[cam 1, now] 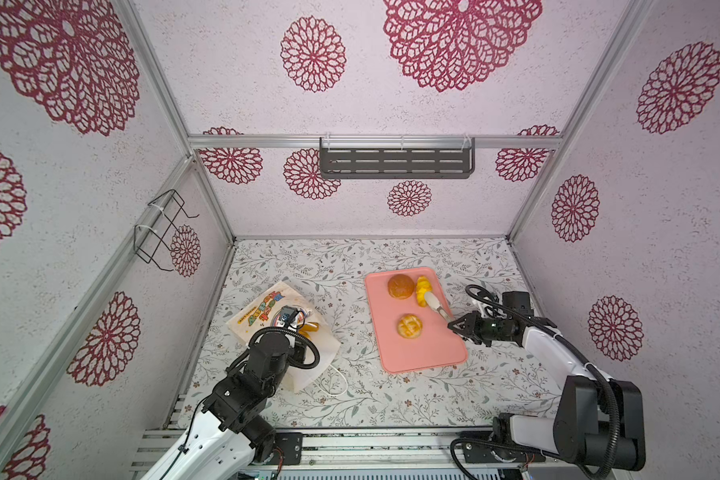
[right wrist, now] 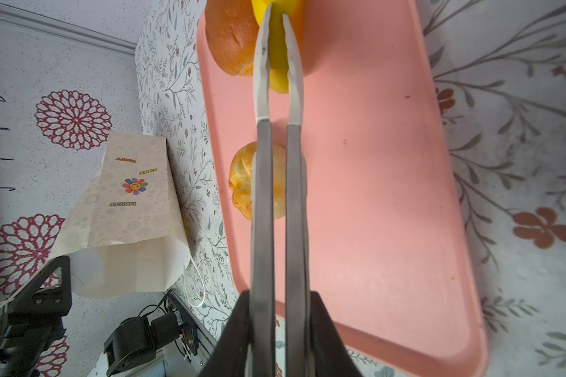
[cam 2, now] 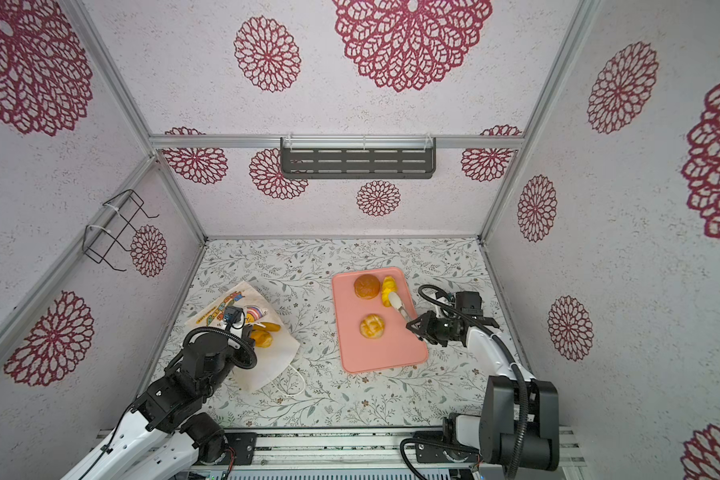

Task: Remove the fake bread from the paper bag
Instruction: 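Lower the yellow bread beside the orange roll and open the tongs, then carry the open tongs with the right gripper back into the bag mouth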

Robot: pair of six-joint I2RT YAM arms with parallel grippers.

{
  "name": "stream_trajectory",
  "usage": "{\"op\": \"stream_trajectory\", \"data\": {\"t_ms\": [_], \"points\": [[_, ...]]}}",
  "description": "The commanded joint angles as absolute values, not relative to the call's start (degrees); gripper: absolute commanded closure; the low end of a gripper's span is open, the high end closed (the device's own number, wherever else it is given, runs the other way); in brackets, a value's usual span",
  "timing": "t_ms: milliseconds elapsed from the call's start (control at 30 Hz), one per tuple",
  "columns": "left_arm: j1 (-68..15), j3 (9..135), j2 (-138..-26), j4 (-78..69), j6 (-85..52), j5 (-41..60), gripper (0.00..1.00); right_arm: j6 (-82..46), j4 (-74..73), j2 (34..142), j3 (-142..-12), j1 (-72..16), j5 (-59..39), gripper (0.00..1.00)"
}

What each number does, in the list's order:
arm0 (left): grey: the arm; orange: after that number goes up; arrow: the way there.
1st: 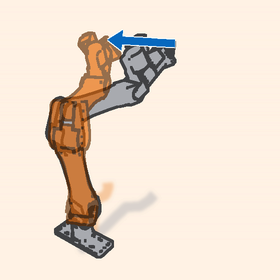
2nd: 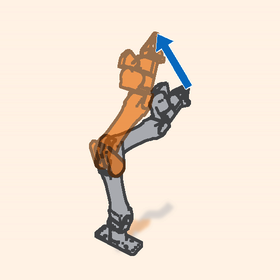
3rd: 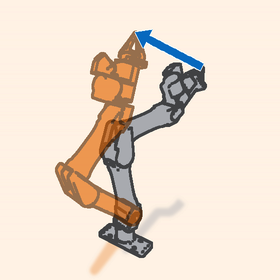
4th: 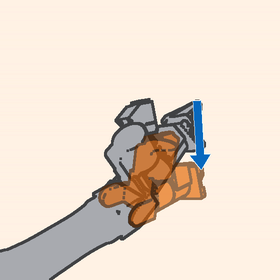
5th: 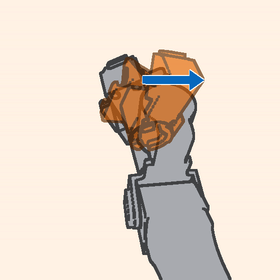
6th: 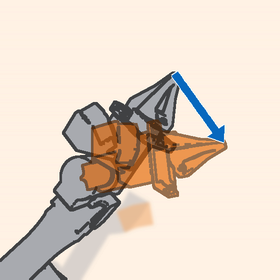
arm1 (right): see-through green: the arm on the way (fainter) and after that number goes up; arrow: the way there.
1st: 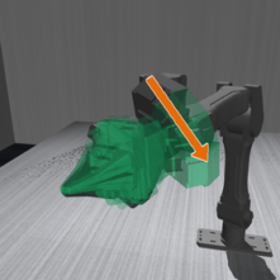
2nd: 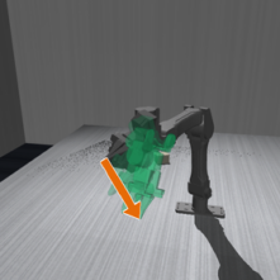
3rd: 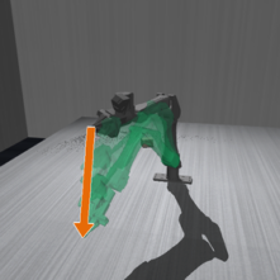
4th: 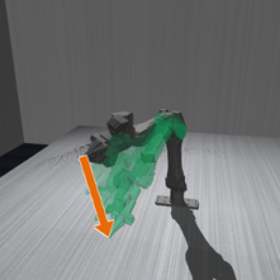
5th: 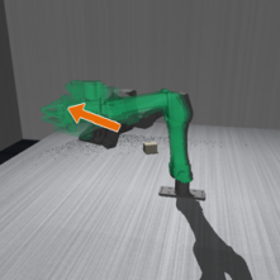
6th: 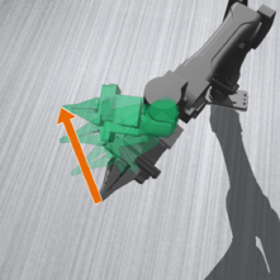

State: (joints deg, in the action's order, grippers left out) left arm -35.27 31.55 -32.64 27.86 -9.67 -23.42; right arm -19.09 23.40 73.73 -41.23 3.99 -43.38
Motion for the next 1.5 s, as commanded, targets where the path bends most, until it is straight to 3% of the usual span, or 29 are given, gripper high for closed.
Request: {"op": "stream_trajectory", "data": {"t_ms": [0, 200, 433, 567, 867, 1200, 1333, 1467], "points": [[-34.63, 33.14, -32.52, 26.76, -9.31, -22.32, 1.00, -16.44, 23.59, 74.18, -42.72, 4.66, -42.61, 1.00], [-34.67, 33.16, -32.96, 26.29, -9.23, -21.88, 1.00, -14.45, 27.04, 76.85, -45.02, 4.66, -38.94, 0.98], [-34.64, 33.06, -33.22, 26.02, -9.38, -21.62, 1.00, -13.71, 29.83, 76.67, -46.84, 4.66, -34.45, 0.69], [-34.66, 33.05, -33.48, 25.58, -9.36, -21.45, 1.00, -13.68, 31.32, 75.73, -47.53, 4.66, -31.99, 0.61], [-34.65, 33.14, -34.04, 25.40, -8.88, -21.45, 1.00, -13.89, 33.99, 72.66, -49.78, 4.66, -30.61, 0.59], [-34.63, 33.22, -34.04, 25.31, -8.80, -21.36, 1.00, -15.01, 38.36, 67.17, -52.29, 3.63, -31.43, 0.68], [-34.65, 33.22, -33.77, 25.49, -9.04, -21.27, 1.00, -16.90, 40.20, 63.02, -51.98, 0.63, -31.73, 0.68], [-34.65, 33.31, -32.74, 26.19, -9.53, -20.84, 1.00, -22.58, 40.68, 56.32, -50.17, -7.74, -30.46, 0.68]]}}
